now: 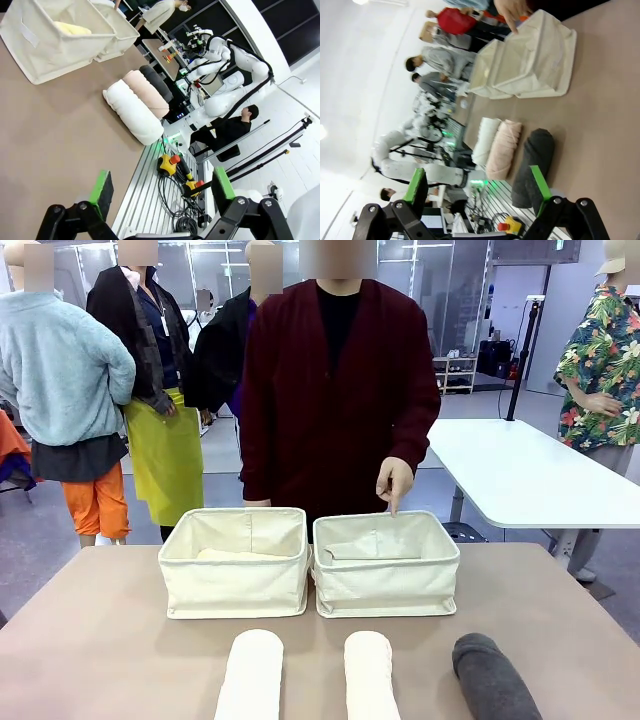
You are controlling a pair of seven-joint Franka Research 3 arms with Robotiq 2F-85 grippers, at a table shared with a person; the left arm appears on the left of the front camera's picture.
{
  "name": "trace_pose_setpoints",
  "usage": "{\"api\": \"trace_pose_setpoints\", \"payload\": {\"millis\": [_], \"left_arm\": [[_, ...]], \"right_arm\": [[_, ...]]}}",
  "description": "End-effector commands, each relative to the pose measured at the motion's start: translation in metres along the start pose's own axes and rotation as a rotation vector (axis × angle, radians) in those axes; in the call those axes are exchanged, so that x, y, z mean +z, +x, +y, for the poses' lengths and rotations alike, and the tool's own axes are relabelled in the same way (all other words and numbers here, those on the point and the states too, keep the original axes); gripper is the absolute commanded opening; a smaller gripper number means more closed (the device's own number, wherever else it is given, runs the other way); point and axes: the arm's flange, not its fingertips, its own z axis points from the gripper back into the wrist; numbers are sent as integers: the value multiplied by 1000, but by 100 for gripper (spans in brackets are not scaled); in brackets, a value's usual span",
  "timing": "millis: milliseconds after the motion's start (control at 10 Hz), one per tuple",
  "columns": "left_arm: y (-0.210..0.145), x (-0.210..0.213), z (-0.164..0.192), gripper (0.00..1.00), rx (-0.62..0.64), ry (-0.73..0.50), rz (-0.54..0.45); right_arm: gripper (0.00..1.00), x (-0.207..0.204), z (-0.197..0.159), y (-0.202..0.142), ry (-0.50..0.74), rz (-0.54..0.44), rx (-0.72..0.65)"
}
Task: Divide the towels into two baskets.
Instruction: Pick up one hotel-folded towel from the bottom of the table and place it in the Fabric basket indicated by the person.
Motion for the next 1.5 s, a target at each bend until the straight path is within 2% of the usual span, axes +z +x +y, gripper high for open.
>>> {"api": "trace_pose_setpoints", "payload": {"millis": [0,400,700,800,900,1100,1400], "left_arm": [[-4,0,-7,100,4,-1,5],[-4,0,-7,100,4,-1,5],[-4,0,-7,100,4,-1,5],[-4,0,-7,100,4,-1,5],[-4,0,-7,100,4,-1,5],[-4,0,-7,100,4,-1,5],[-4,0,-7,100,4,-1,5]], "right_arm": [[100,-74,35,-7,-161,123,-75],[100,-178,42,-39,-477,223,-95],[100,-223,38,-57,-639,243,-101],[100,-243,33,-64,-713,208,-100],[100,-257,27,-71,-759,183,-95],[100,-270,16,-89,-842,207,-106],[100,-284,-6,-110,-969,298,-107]]}}
